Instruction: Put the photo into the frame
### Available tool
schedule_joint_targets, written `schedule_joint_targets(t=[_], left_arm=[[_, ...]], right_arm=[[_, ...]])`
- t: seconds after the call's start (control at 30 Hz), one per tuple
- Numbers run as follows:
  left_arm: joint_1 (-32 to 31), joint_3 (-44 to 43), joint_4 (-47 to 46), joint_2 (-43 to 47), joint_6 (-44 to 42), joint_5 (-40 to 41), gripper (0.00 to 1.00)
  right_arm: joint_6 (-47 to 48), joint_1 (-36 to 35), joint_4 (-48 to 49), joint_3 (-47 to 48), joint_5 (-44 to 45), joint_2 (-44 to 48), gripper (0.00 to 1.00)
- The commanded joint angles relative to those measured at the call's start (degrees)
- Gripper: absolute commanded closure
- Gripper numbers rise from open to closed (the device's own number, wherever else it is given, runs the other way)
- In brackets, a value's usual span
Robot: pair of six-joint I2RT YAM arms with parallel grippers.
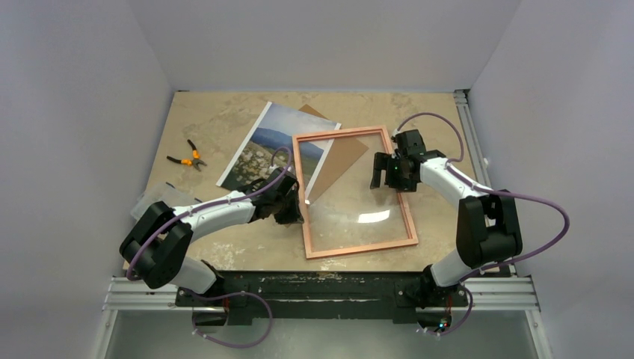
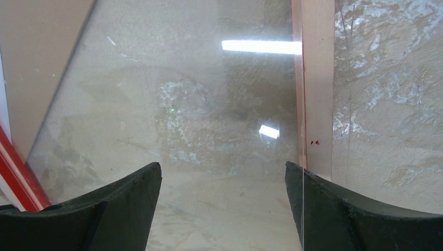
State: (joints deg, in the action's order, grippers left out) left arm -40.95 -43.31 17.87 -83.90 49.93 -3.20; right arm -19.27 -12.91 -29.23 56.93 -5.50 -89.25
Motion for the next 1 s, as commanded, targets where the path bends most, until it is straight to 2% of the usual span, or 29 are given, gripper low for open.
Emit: schedule_joint_targets(t=[0.0,0.7,0.97], left_arm=[[-0.29,3.06,7.62,-4.42,-2.88,6.48,1.0],[-0.38,2.96,8.05,-4.87,-3.0,6.85,1.0],[-0.45,2.71,8.12,-5.15,-3.0,6.81,1.0]], right_arm=[[-0.68,-0.2,-0.38,1.43,1.96,0.27,0.13],[-1.44,-2.28,-1.09,0.95,12.23,0.53,0.08],[-1.34,-3.0,-1.44,1.43,13.62,0.66,0.07]])
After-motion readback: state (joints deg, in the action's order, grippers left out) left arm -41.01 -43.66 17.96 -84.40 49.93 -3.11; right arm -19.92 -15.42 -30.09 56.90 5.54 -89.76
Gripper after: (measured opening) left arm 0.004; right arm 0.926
